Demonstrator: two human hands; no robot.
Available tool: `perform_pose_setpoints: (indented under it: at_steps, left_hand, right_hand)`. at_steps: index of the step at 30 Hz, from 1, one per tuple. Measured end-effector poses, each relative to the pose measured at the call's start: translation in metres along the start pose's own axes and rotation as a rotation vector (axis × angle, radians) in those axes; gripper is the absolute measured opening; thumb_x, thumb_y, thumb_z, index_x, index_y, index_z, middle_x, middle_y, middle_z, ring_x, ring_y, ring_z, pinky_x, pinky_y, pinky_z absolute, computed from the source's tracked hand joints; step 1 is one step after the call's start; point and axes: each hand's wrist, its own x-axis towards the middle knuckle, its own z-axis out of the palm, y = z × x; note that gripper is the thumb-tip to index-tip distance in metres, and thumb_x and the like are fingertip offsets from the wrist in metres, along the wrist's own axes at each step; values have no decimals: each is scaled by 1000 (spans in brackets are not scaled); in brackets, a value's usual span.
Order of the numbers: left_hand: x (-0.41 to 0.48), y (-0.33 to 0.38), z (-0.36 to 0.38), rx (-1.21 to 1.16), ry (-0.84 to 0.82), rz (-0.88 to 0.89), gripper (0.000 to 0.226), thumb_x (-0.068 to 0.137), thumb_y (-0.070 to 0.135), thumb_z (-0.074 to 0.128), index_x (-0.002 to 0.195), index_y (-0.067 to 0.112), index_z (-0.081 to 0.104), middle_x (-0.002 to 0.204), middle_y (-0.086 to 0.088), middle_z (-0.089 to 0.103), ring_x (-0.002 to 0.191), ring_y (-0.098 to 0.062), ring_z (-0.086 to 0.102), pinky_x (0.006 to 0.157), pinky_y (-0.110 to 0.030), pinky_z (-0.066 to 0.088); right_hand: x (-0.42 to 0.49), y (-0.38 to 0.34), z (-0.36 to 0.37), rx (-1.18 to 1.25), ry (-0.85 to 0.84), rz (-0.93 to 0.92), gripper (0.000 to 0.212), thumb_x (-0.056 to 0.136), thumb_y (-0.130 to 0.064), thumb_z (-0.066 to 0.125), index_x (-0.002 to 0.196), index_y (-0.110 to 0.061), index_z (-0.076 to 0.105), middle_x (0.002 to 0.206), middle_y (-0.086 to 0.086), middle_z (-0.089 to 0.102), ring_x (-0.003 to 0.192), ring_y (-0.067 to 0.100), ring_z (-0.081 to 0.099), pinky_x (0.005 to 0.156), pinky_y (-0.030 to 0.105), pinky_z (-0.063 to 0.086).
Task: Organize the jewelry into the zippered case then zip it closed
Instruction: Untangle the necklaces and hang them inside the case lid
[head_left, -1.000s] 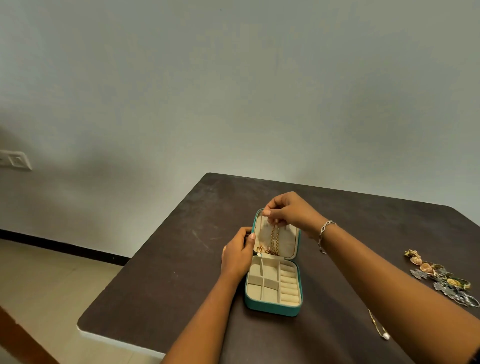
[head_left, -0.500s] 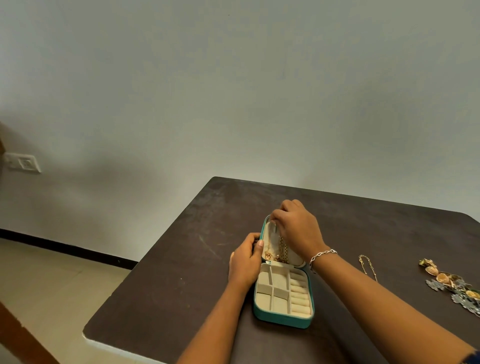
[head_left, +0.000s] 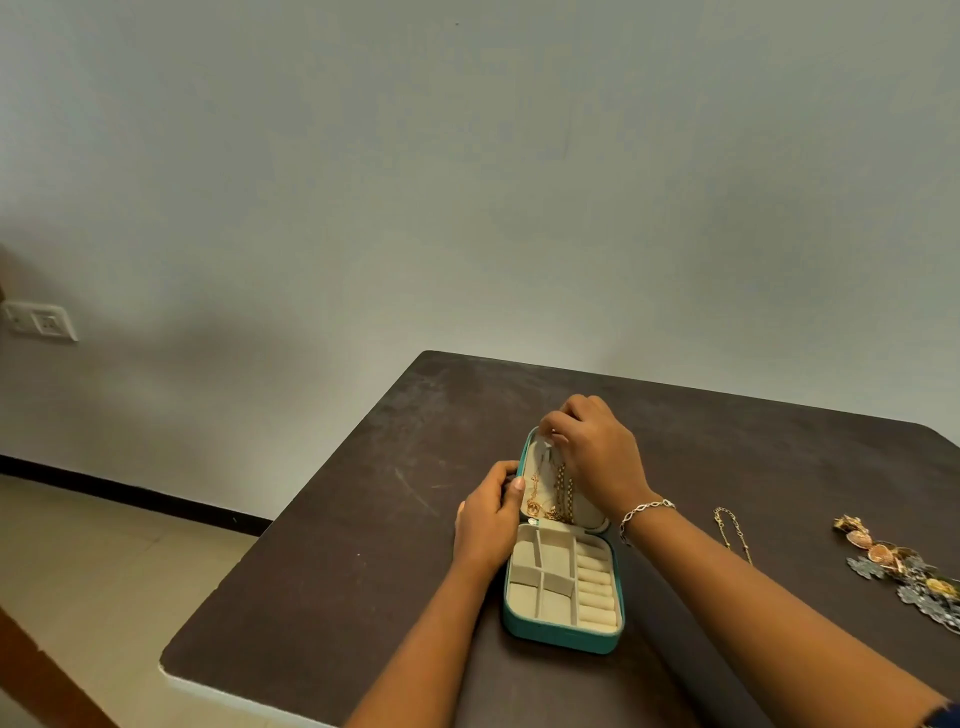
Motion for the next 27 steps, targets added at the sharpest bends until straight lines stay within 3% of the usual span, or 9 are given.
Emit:
perform_pose_setpoints:
  at_steps: [3,7,10,13,19,24,27]
  left_hand:
    - [0,-1,0,-32,-1,11,20,96,30,41,112,32,53,90,16,64,88,-7,61,87,-41,48]
    - [-1,-1,0,-80,-5,32,22,96,26,41,114,33,52,94,17,64,90,-5,62,86,-43,50]
    - [-2,0,-1,-114,-12,34,23,97,25,41,115,34,51,97,16,64,92,-5,62,86,-42,51]
    - [-2,0,-2,-152,-31,34,24,97,23,40,117,34,50,102,13,63,94,-6,61,86,-39,52]
    - [-3,0,-3,-198,-8,44,23,98,20,39,117,28,50,102,9,63,93,-6,61,77,-26,50]
    - [-4,4,-1,-239,30,16,21,98,17,38,113,23,52,100,5,63,92,-11,61,74,-24,50]
    - [-5,9,5,-293,67,-2,20,97,12,39,110,18,53,102,-1,63,92,-14,60,71,-20,49]
  right_hand:
    - [1,1,-4,76,66,57,15,70,-4,73,79,-12,65,77,4,58,70,21,53,46,22,38]
    - [-4,4,-8,150,107,135,15,77,-4,68,89,-13,66,88,6,60,83,21,53,67,27,40]
    - [-18,5,-15,367,134,337,23,86,-10,59,109,-13,62,106,4,58,97,16,53,77,27,47]
    - [-38,0,-25,664,139,616,32,93,-16,49,125,-13,51,114,-3,53,100,8,52,76,13,44]
    - [-67,-28,-20,1247,98,1020,24,98,-18,37,114,-16,54,103,3,65,89,9,62,68,20,54]
    - [-79,-45,-17,1338,126,1084,32,99,-9,32,118,-21,54,103,-2,66,92,10,63,78,24,53]
    - [-78,-47,-24,1377,125,1081,35,98,-6,31,119,-22,54,109,2,65,100,17,62,89,35,51]
